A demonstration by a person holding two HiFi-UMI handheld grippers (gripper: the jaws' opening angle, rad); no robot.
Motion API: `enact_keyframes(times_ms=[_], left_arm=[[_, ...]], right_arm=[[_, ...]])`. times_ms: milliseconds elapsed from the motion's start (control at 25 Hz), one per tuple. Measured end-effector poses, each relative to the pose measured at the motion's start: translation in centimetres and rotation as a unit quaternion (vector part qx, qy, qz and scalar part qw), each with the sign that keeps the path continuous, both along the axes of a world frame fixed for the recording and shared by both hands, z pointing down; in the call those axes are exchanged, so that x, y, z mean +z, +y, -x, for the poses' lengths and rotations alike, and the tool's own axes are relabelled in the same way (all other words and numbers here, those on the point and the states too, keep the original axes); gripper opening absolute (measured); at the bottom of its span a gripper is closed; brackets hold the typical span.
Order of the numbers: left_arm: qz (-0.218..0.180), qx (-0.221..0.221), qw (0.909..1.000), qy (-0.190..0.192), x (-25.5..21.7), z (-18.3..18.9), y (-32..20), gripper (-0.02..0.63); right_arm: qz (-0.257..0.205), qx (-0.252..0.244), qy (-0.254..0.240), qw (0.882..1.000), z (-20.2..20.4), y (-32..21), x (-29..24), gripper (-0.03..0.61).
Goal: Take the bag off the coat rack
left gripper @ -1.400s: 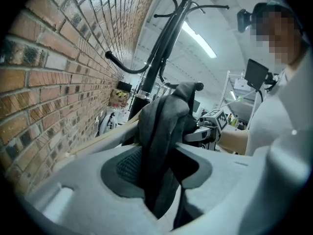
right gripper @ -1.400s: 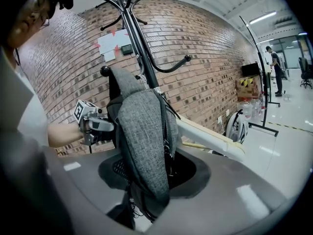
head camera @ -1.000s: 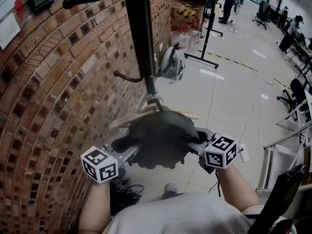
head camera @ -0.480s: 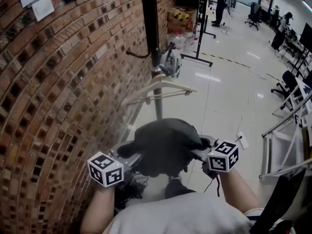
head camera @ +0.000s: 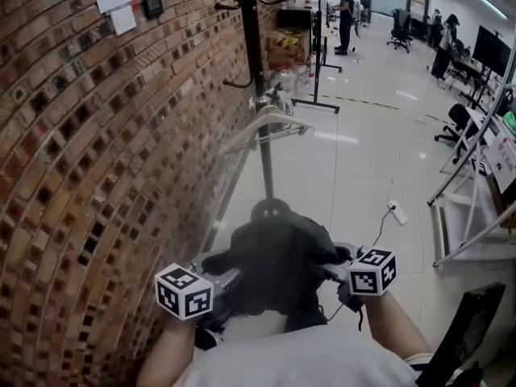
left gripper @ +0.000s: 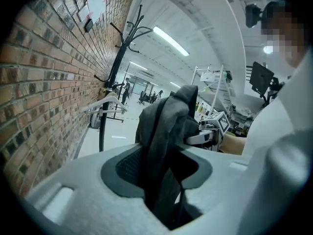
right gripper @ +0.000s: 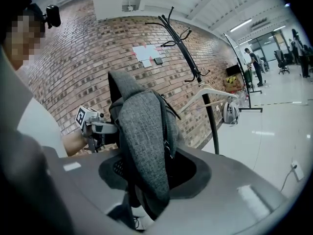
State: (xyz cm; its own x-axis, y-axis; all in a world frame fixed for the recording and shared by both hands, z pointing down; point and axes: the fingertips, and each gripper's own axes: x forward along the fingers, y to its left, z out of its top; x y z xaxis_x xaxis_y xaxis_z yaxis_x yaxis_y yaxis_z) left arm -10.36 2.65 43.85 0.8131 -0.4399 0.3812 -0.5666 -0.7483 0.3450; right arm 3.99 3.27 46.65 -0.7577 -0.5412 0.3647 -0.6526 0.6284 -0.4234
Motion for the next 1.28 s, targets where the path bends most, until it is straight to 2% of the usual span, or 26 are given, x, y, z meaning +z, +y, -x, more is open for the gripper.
enact_keyframes(times_ms=[200,360,680,1280], left_arm=[[0.018,0.019,0.9997,-0.003,0.5,1.3,5.3,0.153],[0.016,0.024,0.9996,0.005,0.9,1.7,7.6,0.153],[0.005,0.022,0.9996,0.019,0.7,2.7,8.9,0.153],[-0.007,0.019,0.9998,0.009,0.2,2.8,10.2,0.153]], right_arm=[[0.020,0.013,-0.004,1.000,1.4,5.8,0.6,0.161],[0.017,0.022,0.005,1.000,1.7,8.4,0.7,0.160],[-0.005,0.025,0.022,0.999,2.6,9.5,0.1,0.160],[-0.013,0.024,0.013,1.000,2.8,10.7,-0.1,0.158]])
